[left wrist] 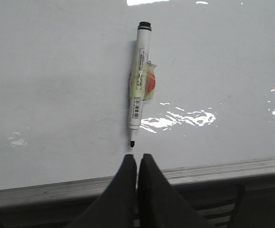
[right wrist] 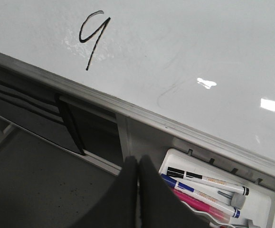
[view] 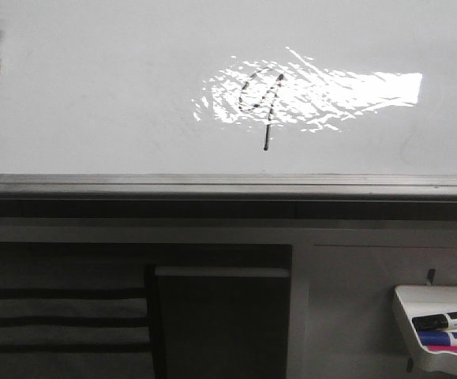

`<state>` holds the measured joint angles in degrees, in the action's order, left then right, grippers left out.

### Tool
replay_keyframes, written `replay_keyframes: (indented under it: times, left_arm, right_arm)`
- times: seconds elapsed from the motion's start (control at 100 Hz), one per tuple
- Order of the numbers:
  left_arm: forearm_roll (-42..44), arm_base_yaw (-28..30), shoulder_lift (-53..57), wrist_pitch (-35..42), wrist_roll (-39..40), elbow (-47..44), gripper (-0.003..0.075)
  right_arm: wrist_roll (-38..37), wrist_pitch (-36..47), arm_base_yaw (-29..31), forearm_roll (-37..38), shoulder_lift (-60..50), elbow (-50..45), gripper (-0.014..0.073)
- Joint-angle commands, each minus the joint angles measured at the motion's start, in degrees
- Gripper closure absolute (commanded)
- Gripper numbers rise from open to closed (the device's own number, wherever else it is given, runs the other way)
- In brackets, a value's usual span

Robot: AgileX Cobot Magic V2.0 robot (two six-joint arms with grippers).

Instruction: Write number 9 on whiteboard

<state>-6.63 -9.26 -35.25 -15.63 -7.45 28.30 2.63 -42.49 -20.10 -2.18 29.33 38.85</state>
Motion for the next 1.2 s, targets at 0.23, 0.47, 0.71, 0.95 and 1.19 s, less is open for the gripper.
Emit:
replay_keyframes:
  times: [0.23, 0.47, 0.71, 0.95, 1.19]
  left_arm:
    - [1.7, 1.6, 15.0, 12.7, 0.0, -10.8, 0.0741]
    - [-0.4, 4.4, 31.7, 12.8, 0.0, -24.6, 0.0741]
    - [-2.1, 5.1, 37.2, 15.6, 0.0, -29.6, 0.0741]
    - [-2.1, 5.2, 37.1, 14.9, 0.0, -29.6, 0.0741]
    - [-2.1, 5.2, 37.1, 14.9, 0.0, -29.6, 0.0741]
  right_arm:
    - [0.1, 3.7, 0.4, 0.5, 0.4, 1.6, 0.0666]
    - [0.1, 3.7, 0.4, 0.5, 0.4, 1.6, 0.0666]
    - [0.1, 3.5, 0.4, 0.5, 0.2, 1.6, 0.0666]
    - [0.1, 3.5, 0.4, 0.5, 0.2, 1.6, 0.0666]
    - [0.1, 3.5, 0.4, 0.5, 0.2, 1.6, 0.0666]
